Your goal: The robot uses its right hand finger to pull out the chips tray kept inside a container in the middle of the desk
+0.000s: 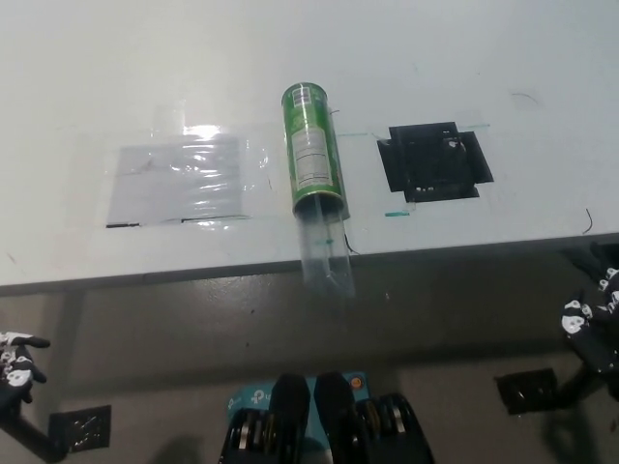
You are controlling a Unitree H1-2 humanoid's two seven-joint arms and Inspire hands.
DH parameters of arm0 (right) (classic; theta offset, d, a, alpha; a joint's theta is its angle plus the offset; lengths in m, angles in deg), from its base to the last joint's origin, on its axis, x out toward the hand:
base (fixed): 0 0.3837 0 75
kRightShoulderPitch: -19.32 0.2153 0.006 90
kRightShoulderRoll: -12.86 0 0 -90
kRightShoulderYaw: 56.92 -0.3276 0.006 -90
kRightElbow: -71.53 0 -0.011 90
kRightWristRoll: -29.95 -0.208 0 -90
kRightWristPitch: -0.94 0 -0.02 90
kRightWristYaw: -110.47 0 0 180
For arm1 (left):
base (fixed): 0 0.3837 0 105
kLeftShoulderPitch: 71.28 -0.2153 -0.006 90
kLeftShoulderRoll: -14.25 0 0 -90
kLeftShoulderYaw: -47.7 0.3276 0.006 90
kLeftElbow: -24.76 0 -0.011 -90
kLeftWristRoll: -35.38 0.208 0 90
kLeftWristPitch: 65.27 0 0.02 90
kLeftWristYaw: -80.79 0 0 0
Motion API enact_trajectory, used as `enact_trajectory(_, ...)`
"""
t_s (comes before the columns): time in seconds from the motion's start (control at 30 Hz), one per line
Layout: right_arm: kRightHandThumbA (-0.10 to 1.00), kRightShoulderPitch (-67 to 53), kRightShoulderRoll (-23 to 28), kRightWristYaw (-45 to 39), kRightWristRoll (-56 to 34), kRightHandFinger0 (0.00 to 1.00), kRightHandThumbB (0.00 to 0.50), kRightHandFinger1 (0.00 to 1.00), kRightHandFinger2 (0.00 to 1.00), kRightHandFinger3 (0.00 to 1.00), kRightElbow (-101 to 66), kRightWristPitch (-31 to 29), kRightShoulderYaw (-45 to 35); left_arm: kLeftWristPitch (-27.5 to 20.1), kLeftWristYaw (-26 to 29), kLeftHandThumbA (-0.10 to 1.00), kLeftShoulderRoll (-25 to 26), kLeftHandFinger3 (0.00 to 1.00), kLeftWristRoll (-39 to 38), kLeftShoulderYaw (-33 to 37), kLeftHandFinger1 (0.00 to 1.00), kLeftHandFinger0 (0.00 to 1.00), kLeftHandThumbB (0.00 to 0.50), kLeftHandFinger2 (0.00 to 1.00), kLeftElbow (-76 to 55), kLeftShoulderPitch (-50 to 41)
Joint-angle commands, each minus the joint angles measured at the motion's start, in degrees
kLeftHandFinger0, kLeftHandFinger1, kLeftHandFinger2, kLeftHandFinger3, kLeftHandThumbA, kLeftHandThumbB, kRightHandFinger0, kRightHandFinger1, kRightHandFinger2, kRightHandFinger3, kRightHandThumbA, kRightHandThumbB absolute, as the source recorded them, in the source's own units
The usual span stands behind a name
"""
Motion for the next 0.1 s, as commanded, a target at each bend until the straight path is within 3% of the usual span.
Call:
enact_trajectory(0.0,-0.10,0.21,-1.31,4.34,-0.96,0.00,0.100,0.07,0.86,1.00,0.73,-2.06,-0.22,-1.17,0.26,0.27,0.72,0.51,0.19,-0.55,0.23,0.20,0.000,0.33,-0.82,0.51)
enact_trajectory(0.07,-0.10,0.60,-1.10,4.69,-0.18,0.00,0.105,0.08,0.85,0.99,1.06,-2.09,0.22,-1.54,0.40,0.32,0.59,0.50,0.35,-0.52,0.23,0.20,0.000,0.32,-0.65,0.52)
